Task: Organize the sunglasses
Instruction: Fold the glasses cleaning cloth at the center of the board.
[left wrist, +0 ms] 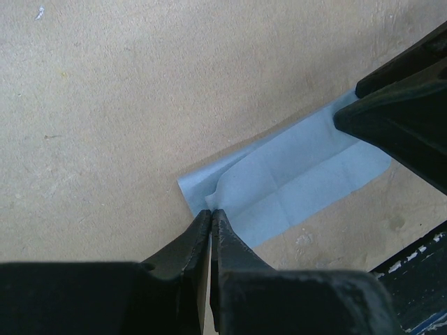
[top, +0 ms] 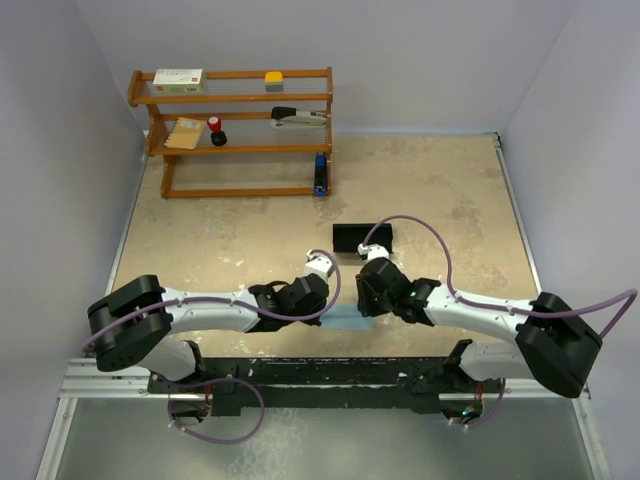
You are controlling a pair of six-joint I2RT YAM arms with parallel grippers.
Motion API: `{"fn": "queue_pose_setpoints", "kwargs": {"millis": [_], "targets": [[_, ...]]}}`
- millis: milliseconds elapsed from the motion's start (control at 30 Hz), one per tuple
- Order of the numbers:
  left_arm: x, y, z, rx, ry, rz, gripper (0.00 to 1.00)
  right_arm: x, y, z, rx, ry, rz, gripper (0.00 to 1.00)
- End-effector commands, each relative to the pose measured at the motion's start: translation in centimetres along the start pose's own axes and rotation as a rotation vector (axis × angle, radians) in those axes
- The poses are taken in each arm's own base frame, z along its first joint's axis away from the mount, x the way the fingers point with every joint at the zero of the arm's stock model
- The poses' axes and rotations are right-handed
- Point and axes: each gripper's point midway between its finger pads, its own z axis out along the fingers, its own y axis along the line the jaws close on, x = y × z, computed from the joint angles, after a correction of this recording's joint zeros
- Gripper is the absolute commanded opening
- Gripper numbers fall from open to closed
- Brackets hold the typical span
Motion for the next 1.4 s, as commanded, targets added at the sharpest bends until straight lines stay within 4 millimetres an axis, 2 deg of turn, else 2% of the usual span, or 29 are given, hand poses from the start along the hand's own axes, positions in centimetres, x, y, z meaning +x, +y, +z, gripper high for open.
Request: {"fn": "queue_pose_setpoints", "kwargs": {"millis": [0,100,300,433,633,900,1133,1367], "targets": [[-1.4,-0.8,-0.4,0.021,-0.053,-0.02,0.0,-2.6,1.6,-0.5,-0.041,-0.068,0.004,0.31],[-1.4,-0.9,-0.4,0.022,-0.054,-0.022,0.0,-3.0,1.5,-0.6,-0.037,-0.085,-0.002,0.31],[-1.3,-0.9,-0.3,0.023,-0.053,-0.023,0.0,-2.2,2.0,-1.0,-0.079,-0.068,0.018,0.3],[-1.2,-1.0,-0.3,0.026,-0.051,-0.023,0.0,-1.8,1.5,-1.0,-0.064,-0.064,0.011,0.3],[-1.1,-1.0,-0.3,0.024,-0.048,-0.021,0.0,-3.0,2.1,-1.3,-0.072,-0.089,0.028,0.29],[-1.3,-1.1,-0.4,0.024,-0.051,-0.02,0.0,-4.4,3.2,0.1,-0.075,-0.087,0.004,0.29],[-1.3,-1.0,-0.4,0.023,-0.052,-0.019,0.0,-4.8,3.2,0.5,-0.066,-0.097,-0.005,0.29],[-1.3,-1.0,-0.3,0.02,-0.053,-0.017,0.0,-3.0,3.0,0.6,-0.085,-0.055,-0.009,0.29]]}}
